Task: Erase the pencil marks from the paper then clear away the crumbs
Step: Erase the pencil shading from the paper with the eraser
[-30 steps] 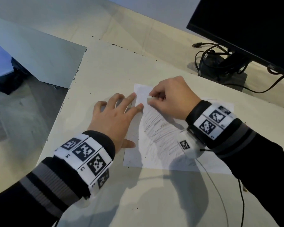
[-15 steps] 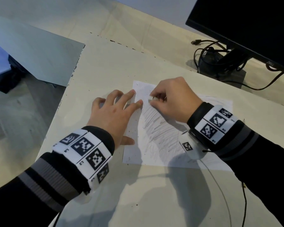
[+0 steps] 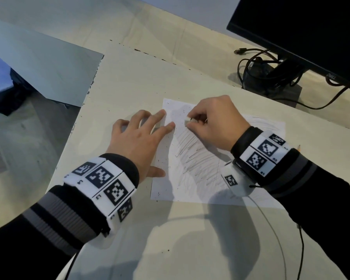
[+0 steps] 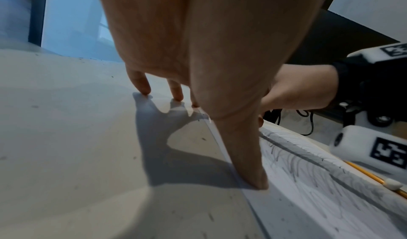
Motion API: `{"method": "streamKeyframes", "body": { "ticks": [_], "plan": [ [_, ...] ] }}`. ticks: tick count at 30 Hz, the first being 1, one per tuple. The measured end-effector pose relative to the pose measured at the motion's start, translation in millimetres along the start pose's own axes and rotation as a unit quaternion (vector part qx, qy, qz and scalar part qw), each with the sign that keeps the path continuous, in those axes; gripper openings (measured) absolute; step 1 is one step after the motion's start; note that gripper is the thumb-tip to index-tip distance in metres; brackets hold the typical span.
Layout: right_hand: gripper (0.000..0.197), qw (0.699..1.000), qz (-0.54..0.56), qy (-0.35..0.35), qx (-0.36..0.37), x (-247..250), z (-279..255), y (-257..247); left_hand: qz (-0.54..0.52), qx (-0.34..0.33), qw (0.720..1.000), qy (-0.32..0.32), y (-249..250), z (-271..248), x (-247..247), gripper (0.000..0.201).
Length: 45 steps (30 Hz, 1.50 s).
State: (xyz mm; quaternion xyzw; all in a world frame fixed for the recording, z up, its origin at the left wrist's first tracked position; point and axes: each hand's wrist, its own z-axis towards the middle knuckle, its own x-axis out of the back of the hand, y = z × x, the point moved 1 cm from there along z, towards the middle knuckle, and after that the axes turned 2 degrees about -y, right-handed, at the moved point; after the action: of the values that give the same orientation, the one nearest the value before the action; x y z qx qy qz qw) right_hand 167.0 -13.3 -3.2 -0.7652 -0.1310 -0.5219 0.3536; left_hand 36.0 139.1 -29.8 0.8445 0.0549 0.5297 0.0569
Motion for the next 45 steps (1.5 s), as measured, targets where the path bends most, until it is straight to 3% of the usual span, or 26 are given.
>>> {"method": "streamKeyframes", "body": {
  "ticks": [4,9,13,17,22,26,29,34,38,42,45],
  "plan": [
    [0.009,0.997,0.011,-0.070,0.042,-9,-17,-13,0.003,-0.002,1.000,-0.001,-1,0,0,0.107],
    [0.011,1.000,0.008,-0.024,-0.006,-4,-6,-6,0.000,0.000,1.000,-0.005,-1,-1,1,0.107],
    [0.008,0.994,0.026,-0.092,0.047,-15,-24,-21,0.001,-0.002,1.000,-0.001,-1,-1,1,0.107],
    [0.009,0.999,0.043,-0.028,-0.009,-9,-12,-9,-0.001,-0.002,1.000,-0.003,-2,-1,1,0.106],
    [0.006,0.995,0.044,-0.080,0.044,-18,-25,-20,-0.004,-0.004,1.000,-0.001,-2,-1,0,0.108],
    [0.007,0.999,0.032,-0.021,0.007,-14,-14,-13,-0.001,0.000,1.000,-0.003,-2,-1,0,0.108],
    [0.001,0.995,0.052,-0.067,0.061,-22,-27,-23,-0.005,-0.002,1.000,0.000,-3,-1,-1,0.108],
    [0.007,0.999,0.045,-0.027,0.015,-16,-19,-12,-0.006,0.000,1.000,-0.001,-2,0,-1,0.108],
    [0.009,0.992,0.044,-0.101,0.066,-22,-32,-21,-0.004,-0.005,1.000,0.005,-3,-1,-2,0.108],
    [0.010,0.998,0.030,-0.052,0.025,-16,-23,-15,-0.002,-0.005,1.000,0.001,-3,-1,-2,0.108],
    [0.008,0.993,0.036,-0.095,0.052,-21,-35,-23,0.001,-0.007,1.000,0.001,-3,-1,-2,0.107]
  ]
}}
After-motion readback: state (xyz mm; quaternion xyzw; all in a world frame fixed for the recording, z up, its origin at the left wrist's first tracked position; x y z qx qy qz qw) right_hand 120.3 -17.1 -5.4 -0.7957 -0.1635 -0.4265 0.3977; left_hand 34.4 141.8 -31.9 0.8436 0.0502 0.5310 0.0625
